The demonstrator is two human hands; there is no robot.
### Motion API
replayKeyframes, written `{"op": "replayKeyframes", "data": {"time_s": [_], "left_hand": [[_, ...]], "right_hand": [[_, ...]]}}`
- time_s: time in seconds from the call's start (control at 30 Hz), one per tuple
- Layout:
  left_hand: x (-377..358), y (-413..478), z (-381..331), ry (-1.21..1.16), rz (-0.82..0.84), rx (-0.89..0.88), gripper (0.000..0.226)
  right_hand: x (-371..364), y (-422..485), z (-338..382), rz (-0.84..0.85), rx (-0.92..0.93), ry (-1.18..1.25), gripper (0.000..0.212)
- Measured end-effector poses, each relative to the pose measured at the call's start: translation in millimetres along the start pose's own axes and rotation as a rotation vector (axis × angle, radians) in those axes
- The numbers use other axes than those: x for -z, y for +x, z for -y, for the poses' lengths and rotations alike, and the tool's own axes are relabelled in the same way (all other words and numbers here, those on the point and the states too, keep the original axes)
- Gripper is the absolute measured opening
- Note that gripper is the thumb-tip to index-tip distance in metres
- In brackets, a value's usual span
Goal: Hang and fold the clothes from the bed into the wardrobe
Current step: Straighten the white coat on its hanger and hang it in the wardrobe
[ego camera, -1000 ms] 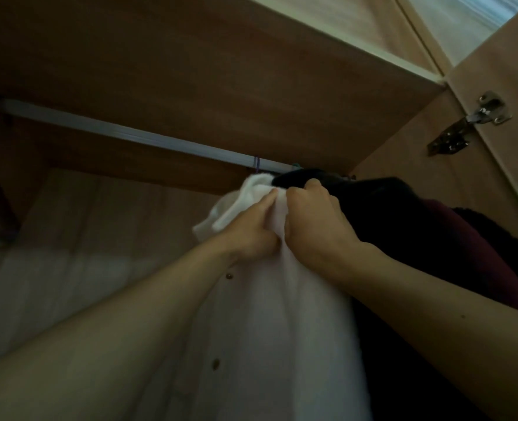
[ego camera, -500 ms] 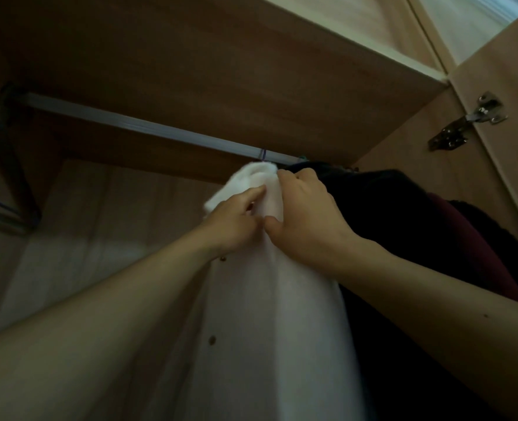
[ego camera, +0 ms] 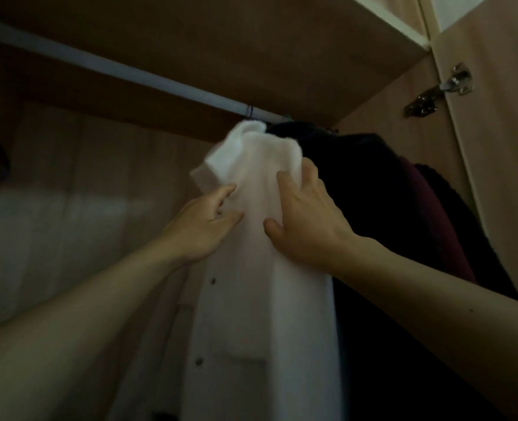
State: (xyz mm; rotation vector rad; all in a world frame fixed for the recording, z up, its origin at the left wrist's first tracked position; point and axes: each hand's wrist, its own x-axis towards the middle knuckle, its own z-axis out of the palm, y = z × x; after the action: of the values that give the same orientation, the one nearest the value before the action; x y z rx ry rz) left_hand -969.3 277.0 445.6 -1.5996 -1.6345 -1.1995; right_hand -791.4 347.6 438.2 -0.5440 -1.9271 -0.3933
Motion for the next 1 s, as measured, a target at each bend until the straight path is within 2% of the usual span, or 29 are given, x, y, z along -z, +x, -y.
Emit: {"op": "replayKeyframes", "data": {"time_s": [0.17, 0.33, 0.53, 0.63, 0.77, 1.0], "left_hand": [[6.7, -37.0, -8.5, 0.053, 0.017, 0.040, 0.072], [20.9, -57.0, -38.8, 0.164, -0.030, 0.091, 0.049], [17.5, -93.1, -98.5, 0.249, -0.046, 0.166, 0.061], [9.2, -119.0, -129.6, 0.365, 0.000, 0.202, 0.055], [12.2, -155.5, -164.0, 0.574, 0.097, 0.270, 0.062], [42.6, -199.4, -223.3, 0.729, 0.199, 0.285, 0.063]], "right_hand": [[6.7, -19.9, -1.1, 0.080, -0.028, 0.006, 0.069], [23.0, -40.7, -9.4, 0.075, 0.015, 0.079, 0.067], [45.9, -79.0, -33.0, 0.108, 0.119, 0.170, 0.057], [56.7, -101.8, -47.0, 0.145, 0.169, 0.231, 0.063], [71.7, -129.7, -55.0, 0.164, 0.179, 0.316, 0.067], [115.0, -175.6, -50.5, 0.242, 0.180, 0.340, 0.072]]}}
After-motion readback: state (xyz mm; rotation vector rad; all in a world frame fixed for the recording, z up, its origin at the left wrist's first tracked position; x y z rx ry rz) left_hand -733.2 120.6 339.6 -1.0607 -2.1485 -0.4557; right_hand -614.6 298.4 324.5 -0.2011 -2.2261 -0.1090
